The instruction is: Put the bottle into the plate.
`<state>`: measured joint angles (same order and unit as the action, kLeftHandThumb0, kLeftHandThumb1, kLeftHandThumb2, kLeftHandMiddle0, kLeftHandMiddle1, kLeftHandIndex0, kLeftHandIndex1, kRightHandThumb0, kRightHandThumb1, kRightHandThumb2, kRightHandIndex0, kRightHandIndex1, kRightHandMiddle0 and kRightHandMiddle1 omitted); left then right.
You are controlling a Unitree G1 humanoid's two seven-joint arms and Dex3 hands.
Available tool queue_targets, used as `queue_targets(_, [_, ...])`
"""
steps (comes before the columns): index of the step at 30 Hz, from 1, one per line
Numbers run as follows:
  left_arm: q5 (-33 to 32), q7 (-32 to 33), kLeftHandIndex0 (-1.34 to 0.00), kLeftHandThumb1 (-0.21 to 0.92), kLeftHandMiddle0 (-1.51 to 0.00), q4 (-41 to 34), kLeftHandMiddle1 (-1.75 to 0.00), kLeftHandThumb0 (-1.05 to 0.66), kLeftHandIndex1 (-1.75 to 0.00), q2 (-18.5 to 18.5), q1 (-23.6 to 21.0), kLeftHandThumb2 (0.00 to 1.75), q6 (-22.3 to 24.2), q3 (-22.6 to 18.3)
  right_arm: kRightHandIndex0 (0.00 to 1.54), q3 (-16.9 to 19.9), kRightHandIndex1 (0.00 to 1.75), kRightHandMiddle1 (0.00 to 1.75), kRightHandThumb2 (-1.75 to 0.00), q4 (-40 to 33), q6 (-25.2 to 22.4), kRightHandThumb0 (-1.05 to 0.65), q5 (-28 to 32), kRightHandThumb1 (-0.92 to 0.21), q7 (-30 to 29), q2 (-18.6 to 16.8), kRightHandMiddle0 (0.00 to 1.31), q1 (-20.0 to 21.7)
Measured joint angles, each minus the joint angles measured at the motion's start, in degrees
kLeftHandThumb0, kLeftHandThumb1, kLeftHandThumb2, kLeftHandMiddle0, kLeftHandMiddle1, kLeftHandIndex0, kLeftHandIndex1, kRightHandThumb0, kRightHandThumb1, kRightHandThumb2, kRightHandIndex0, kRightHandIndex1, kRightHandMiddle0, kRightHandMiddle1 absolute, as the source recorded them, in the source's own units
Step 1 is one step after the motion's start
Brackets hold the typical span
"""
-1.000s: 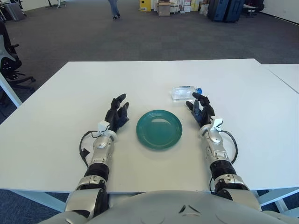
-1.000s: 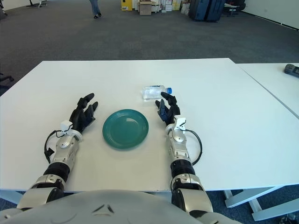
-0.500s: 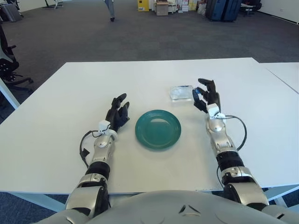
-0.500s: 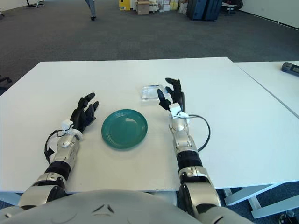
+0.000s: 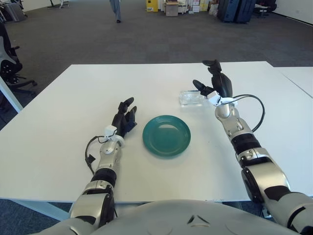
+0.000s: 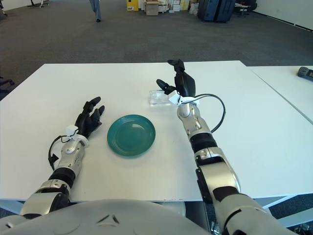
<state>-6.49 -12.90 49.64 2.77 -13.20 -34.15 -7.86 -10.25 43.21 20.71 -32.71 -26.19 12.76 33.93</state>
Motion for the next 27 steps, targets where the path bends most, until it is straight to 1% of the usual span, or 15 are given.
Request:
queue_targets(1, [0.0,0.0,0.0,0.92,-0.42,0.0,-0.01,-0.77,-0.77,0.0,0.0,0.83,0.0,0.0,0.38,-0.4,0.0,0.72,-0.61,1.1,0.3,-0.87,-0.3,-0.92,-0.3,0.2,0.0,0.5])
queue_targets(2, [0.0,0.0,0.0,0.92,-0.42,0.0,-0.01,-0.77,-0.77,0.0,0.0,0.83,0.0,0.0,0.34,-1.1,0.0,0.69,-0.63,2.4,0.7,-0.89,-0.6,-0.92,-0.5,0.4,0.0,1.2])
queue_targets(3, [0.0,0.0,0.0,0.92,-0.43,0.0,-0.01,-0.77,-0.77,0.0,0.0,0.83,-0.1,0.0,0.32,-1.7,0.0,0.68,-0.56,3.3,0.9,-0.93,-1.2,-0.92,-0.7,0.6,0.02,1.6])
queue_targets(4, [0.0,0.1,0.0,0.92,-0.43,0.0,-0.01,-0.77,-0.77,0.0,0.0,0.83,-0.1,0.0,0.29,-2.7,0.0,0.64,-0.58,4.4,1.0,-0.94,-2.2,-0.92,-0.9,1.0,0.02,2.2])
queue_targets(5, [0.0,0.1,0.0,0.92,-0.43,0.0,-0.01,-0.77,-0.78,-0.1,0.0,0.83,-0.1,0.0,0.2,-3.6,0.0,0.53,-0.61,5.2,1.0,-0.97,-3.0,-0.92,-0.9,1.4,0.01,2.8])
queue_targets(6, [0.0,0.1,0.0,0.92,-0.43,0.0,-0.01,-0.77,-0.78,-0.1,0.0,0.83,-0.2,0.0,0.14,-5.1,0.0,0.45,-0.64,6.1,0.6,-0.99,-4.6,-0.92,-0.6,1.9,0.01,3.5])
queue_targets(7, [0.0,0.2,0.0,0.92,-0.43,0.0,-0.01,-0.77,-0.78,-0.1,0.0,0.83,-0.2,0.0,0.09,-6.7,0.0,0.37,-0.66,7.1,-0.1,-1.01,-6.3,-0.92,0.3,2.6,0.0,4.5])
queue_targets(8, [0.0,0.2,0.0,0.92,-0.43,0.1,-0.01,-0.77,-0.78,-0.2,0.0,0.83,-0.2,0.0,0.07,-8.1,0.0,0.35,-0.66,8.0,-0.7,-1.02,-7.6,-0.92,1.3,3.1,0.0,5.4])
queue_targets(9, [0.0,0.3,0.0,0.92,-0.44,0.1,-0.01,-0.76,-0.79,-0.3,0.0,0.83,-0.2,0.0,0.05,-9.4,0.0,0.28,-0.67,9.0,-1.4,-1.03,-8.7,-0.92,2.4,3.6,0.0,6.4])
queue_targets(10, [0.0,0.3,0.0,0.92,-0.44,0.1,-0.01,-0.76,-0.79,-0.4,0.0,0.83,-0.3,0.0,0.04,-10.3,0.0,0.25,-0.67,10.1,-1.8,-1.03,-9.4,-0.92,3.3,3.9,0.0,7.4])
queue_targets(13, [0.0,0.4,0.0,0.92,-0.44,0.1,-0.01,-0.76,-0.79,-0.7,-0.1,0.83,-0.4,0.0,0.01,-13.1,0.0,0.11,-0.67,14.7,-3.4,-1.04,-11.2,-0.92,6.7,4.3,0.0,11.3])
queue_targets(16, [0.1,0.4,0.0,0.92,-0.43,0.1,-0.01,-0.77,-0.79,-1.1,-0.2,0.84,-0.4,0.1,0.0,-14.9,0.0,0.04,-0.66,18.4,-4.1,-1.05,-11.7,-0.92,9.1,4.4,0.0,14.6])
queue_targets(20, [0.1,0.6,0.0,0.92,-0.43,0.1,-0.01,-0.77,-0.79,-1.3,-0.3,0.84,-0.5,0.2,0.0,-17.1,0.0,0.01,-0.66,22.6,-4.1,-1.05,-12.3,-0.92,11.4,4.6,0.0,18.3])
queue_targets(23, [0.1,0.7,0.0,0.92,-0.42,0.1,0.0,-0.77,-0.78,-1.4,-0.4,0.83,-0.6,0.2,0.0,-18.9,0.0,0.0,-0.66,25.8,-4.0,-1.05,-13.2,-0.92,12.0,4.5,0.0,20.1])
queue_targets(27, [0.1,0.7,0.0,0.92,-0.41,-0.1,0.0,-0.78,-0.77,-1.7,-0.4,0.83,-0.6,0.2,0.0,-21.1,0.0,0.0,-0.66,29.3,-4.0,-1.05,-14.0,-0.92,12.4,4.4,0.0,21.1])
